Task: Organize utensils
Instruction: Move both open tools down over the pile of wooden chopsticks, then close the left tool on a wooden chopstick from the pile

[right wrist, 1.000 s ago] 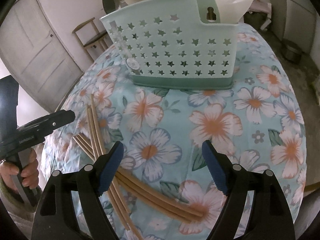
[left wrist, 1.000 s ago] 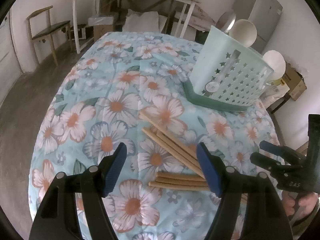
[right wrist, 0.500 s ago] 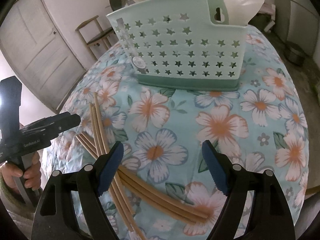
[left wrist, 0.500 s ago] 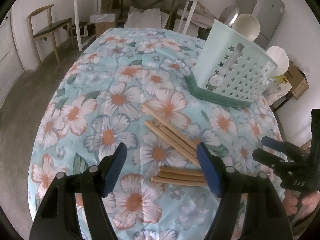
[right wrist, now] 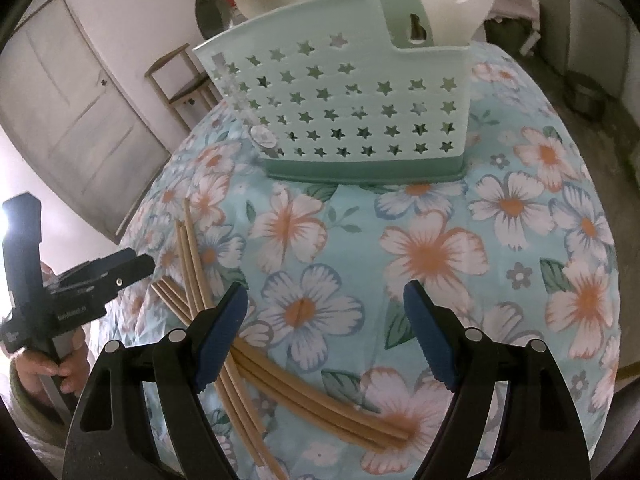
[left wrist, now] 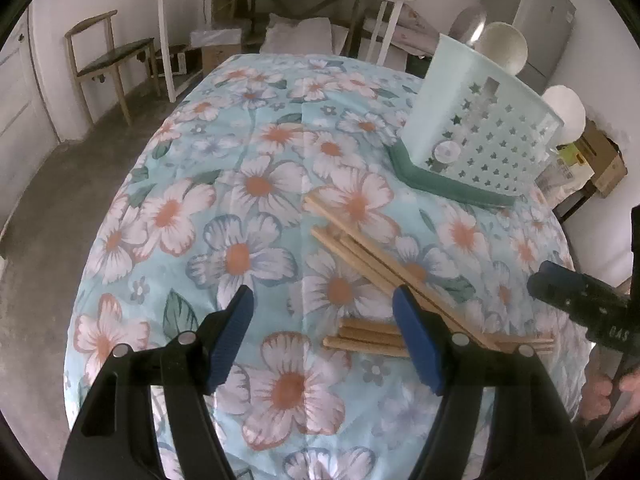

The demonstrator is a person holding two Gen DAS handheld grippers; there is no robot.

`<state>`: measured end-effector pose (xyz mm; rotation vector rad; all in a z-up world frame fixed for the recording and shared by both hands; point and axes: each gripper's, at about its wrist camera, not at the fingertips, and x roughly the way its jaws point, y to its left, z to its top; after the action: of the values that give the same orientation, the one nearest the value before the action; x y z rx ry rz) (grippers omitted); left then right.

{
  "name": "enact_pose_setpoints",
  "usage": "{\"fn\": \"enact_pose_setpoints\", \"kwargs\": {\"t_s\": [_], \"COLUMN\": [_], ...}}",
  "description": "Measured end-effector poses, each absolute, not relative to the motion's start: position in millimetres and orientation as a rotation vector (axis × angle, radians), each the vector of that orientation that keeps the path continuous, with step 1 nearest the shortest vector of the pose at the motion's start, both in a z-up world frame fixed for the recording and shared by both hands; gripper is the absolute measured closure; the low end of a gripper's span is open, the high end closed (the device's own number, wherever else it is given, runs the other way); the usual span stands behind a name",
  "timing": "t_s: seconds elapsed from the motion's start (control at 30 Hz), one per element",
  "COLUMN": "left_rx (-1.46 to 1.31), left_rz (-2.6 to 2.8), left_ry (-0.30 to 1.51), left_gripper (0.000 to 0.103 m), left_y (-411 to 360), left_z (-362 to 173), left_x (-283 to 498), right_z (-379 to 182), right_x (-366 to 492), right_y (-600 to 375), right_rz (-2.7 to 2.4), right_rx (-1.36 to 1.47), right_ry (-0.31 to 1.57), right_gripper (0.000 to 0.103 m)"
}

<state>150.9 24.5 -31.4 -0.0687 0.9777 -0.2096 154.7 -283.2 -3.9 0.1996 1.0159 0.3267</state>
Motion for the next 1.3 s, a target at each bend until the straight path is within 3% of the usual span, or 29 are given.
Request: {"fn": "enact_pose_setpoints", "kwargs": {"t_s": [0.1, 0.47, 0.77, 1.0, 1.3], "left_rx": [-0.071, -0.136, -0.481, -0.767, -0.808], "left_rz": [-0.226, -0.297, -0.332, -0.353, -0.352], "left_ry": [0.975, 0.951, 1.082, 1.107, 1.086], "left_gripper": [0.034, 0.069, 0.090, 0.095, 0.098], "left_y": [22, 19, 44, 68, 79], "left_z": [-32, -30, -61, -84, -73], "left_x": [147, 155, 201, 213, 196], "right_z": [-5, -4, -4, -6, -7], "right_x": [155, 152, 153, 152, 154], "right_y": [-286, -292, -289, -285, -283], "right_rz": [0.322, 0.334, 0.333, 0.329, 0.333], "right_rx": [0.215, 0.250, 0.253, 0.251, 0.250], "right_ry": [1.019, 1.019, 1.022, 1.029, 1.036], "right_gripper": [0.027, 0.033, 0.033, 0.034, 0.035]}}
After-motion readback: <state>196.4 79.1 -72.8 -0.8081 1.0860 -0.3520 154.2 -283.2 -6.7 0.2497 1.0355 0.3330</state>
